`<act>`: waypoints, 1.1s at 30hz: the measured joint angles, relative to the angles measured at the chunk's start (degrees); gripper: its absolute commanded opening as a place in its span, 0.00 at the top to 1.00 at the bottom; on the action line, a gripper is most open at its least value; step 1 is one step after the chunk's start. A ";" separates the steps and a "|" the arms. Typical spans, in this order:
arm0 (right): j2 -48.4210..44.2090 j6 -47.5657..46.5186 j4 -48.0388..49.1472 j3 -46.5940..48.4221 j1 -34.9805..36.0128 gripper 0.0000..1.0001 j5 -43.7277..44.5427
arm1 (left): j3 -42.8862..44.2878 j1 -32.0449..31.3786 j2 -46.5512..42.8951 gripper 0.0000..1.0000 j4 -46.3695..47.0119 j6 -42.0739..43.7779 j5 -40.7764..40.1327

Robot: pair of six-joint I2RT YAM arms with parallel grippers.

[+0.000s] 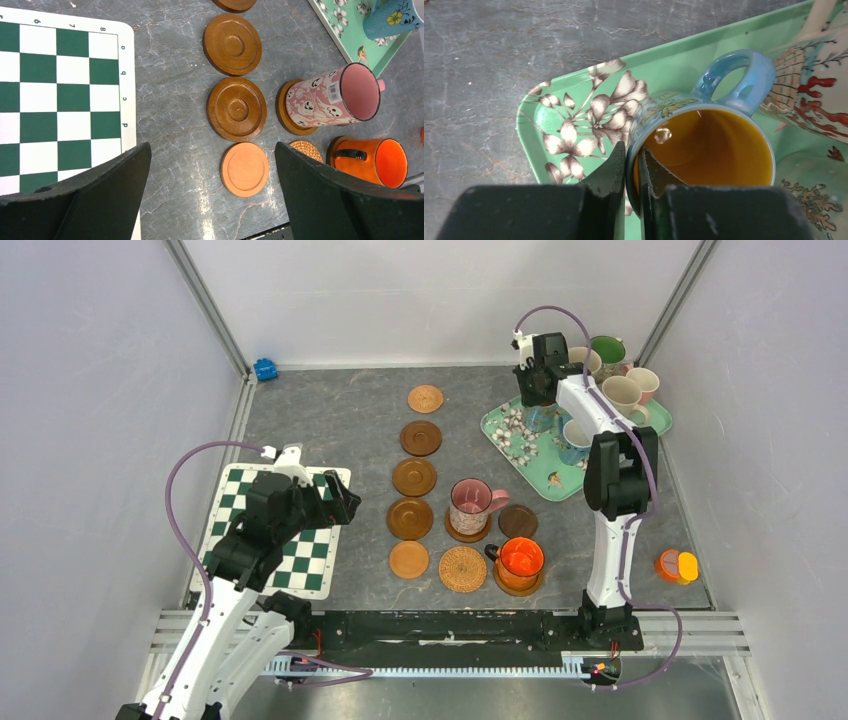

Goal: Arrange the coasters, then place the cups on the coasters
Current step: Pick up the cup from the tray, then place the cup on the coaster.

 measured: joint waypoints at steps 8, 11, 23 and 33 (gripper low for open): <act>-0.44 -0.46 -1.40 0.28 1.07 1.00 -2.64 | 0.00 0.00 -0.22 0.00 0.00 0.00 0.00; -1.92 -0.83 -2.49 0.35 2.38 1.00 -2.86 | 0.00 0.00 -0.44 0.00 0.00 0.00 0.00; -24.17 -3.50 -3.06 -5.95 13.73 1.00 -3.78 | 0.00 0.00 -0.70 0.00 0.00 0.00 0.04; -33.18 -8.39 -3.19 -11.13 30.67 1.00 -6.64 | 0.00 0.00 -1.25 0.00 0.00 0.00 -0.02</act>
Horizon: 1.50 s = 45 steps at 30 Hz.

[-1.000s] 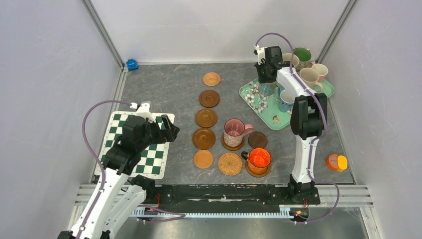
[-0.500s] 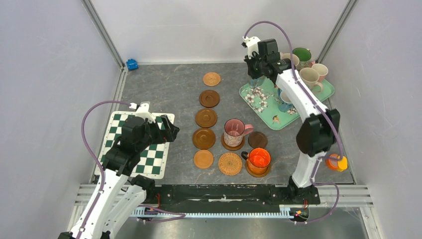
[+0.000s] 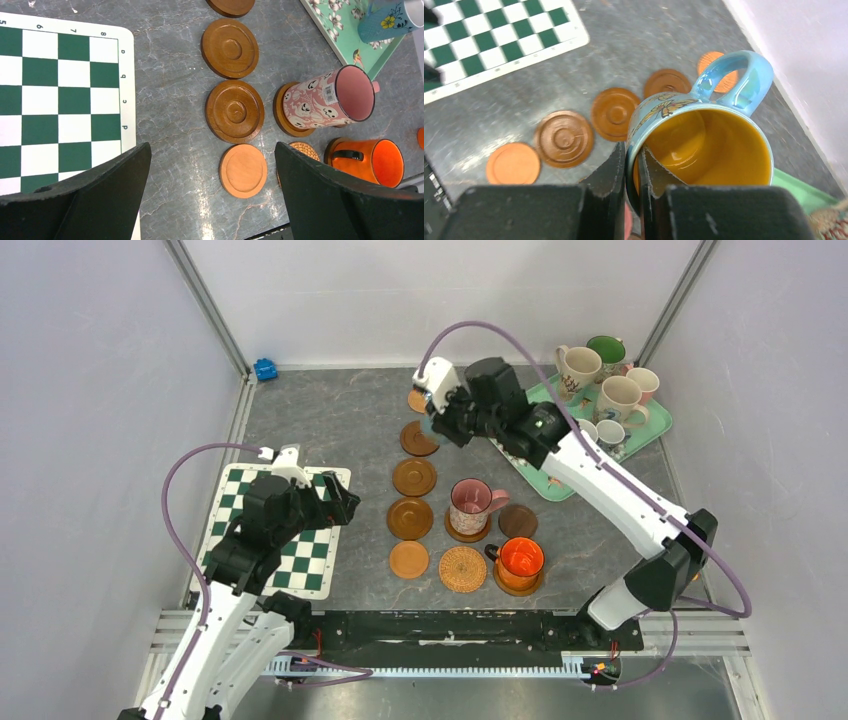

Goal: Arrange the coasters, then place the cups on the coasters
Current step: Place the cup on the coaster.

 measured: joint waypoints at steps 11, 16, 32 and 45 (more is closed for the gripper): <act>-5.11 -5.20 -4.04 -7.17 22.12 1.00 4.17 | 0.00 0.00 -0.79 0.00 -1.07 -0.02 -4.09; -6.43 -5.16 -6.05 -11.80 27.87 1.00 5.79 | 0.00 0.00 -2.91 0.00 -1.95 -0.04 -7.26; -22.14 5.20 -1.16 -40.11 30.47 1.00 3.45 | 0.09 0.00 -6.03 0.00 -3.06 -0.15 -12.96; -25.49 7.32 1.95 -43.67 28.65 1.00 4.85 | 0.09 0.00 -5.86 0.00 -3.50 -0.72 -12.96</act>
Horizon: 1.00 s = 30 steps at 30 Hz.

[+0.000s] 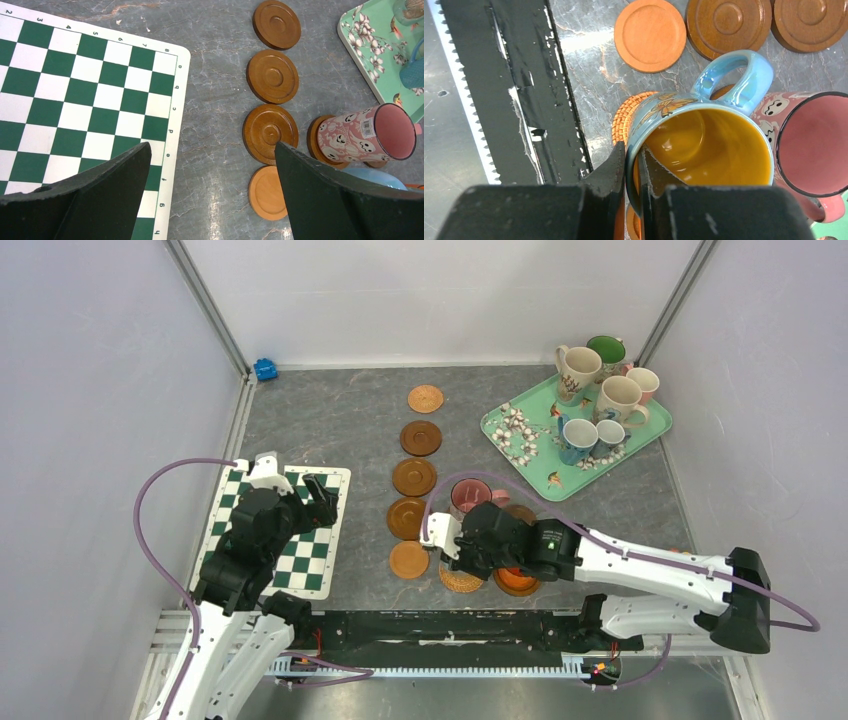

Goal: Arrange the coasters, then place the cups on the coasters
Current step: Place the cup on the coaster.

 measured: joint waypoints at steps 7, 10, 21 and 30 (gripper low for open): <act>2.71 0.28 0.33 0.00 -1.97 1.00 -0.31 | 0.00 0.00 -0.02 0.00 0.00 -0.02 -0.02; 3.19 0.48 0.59 -0.22 -2.08 1.00 -0.52 | 0.00 0.00 -0.04 0.00 0.00 0.00 -0.02; 5.11 0.50 1.66 -2.29 -2.38 1.00 -1.95 | 0.00 0.00 -0.02 0.00 0.02 -0.02 0.07; 5.11 0.48 2.10 -2.89 -2.43 1.00 -2.36 | 0.00 0.00 -0.02 0.00 0.02 0.00 0.07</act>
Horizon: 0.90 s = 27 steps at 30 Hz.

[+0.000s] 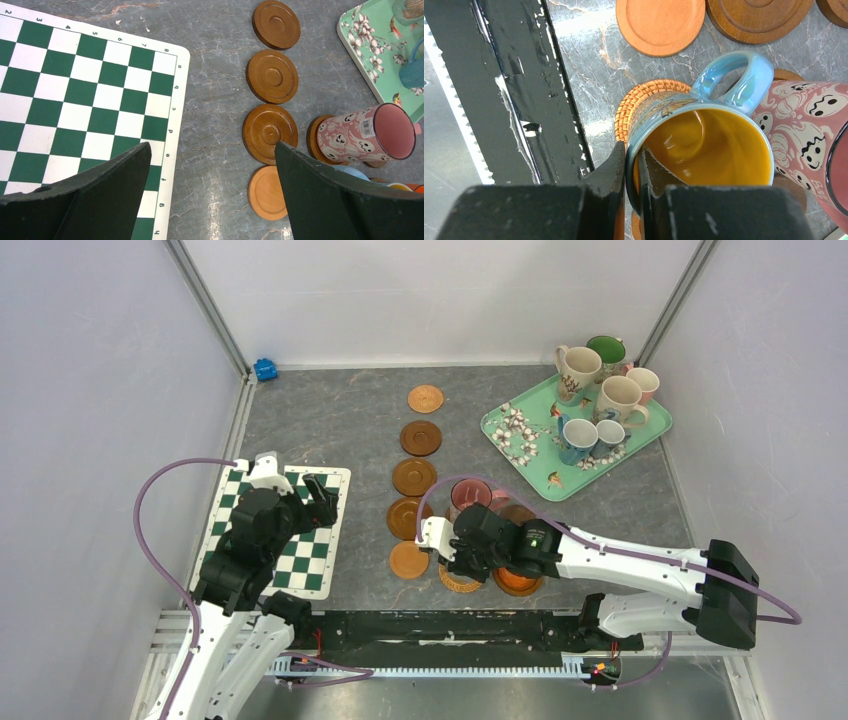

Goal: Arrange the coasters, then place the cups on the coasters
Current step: Place the cup on the coaster.

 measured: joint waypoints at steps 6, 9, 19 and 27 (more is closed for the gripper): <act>0.02 0.07 0.39 -0.48 0.00 1.00 -0.66 | 0.00 0.00 0.00 0.00 0.00 -0.02 0.00; 0.09 0.07 0.42 -0.50 0.00 1.00 -0.90 | 0.00 0.00 0.00 0.00 0.00 -0.02 0.00; 0.09 0.22 0.42 -0.87 0.00 0.95 -0.87 | 0.00 0.00 0.00 0.00 0.00 -0.02 0.00; 0.09 0.22 0.44 -0.87 0.00 0.83 -0.85 | 0.00 0.00 0.00 0.00 0.00 -0.02 0.00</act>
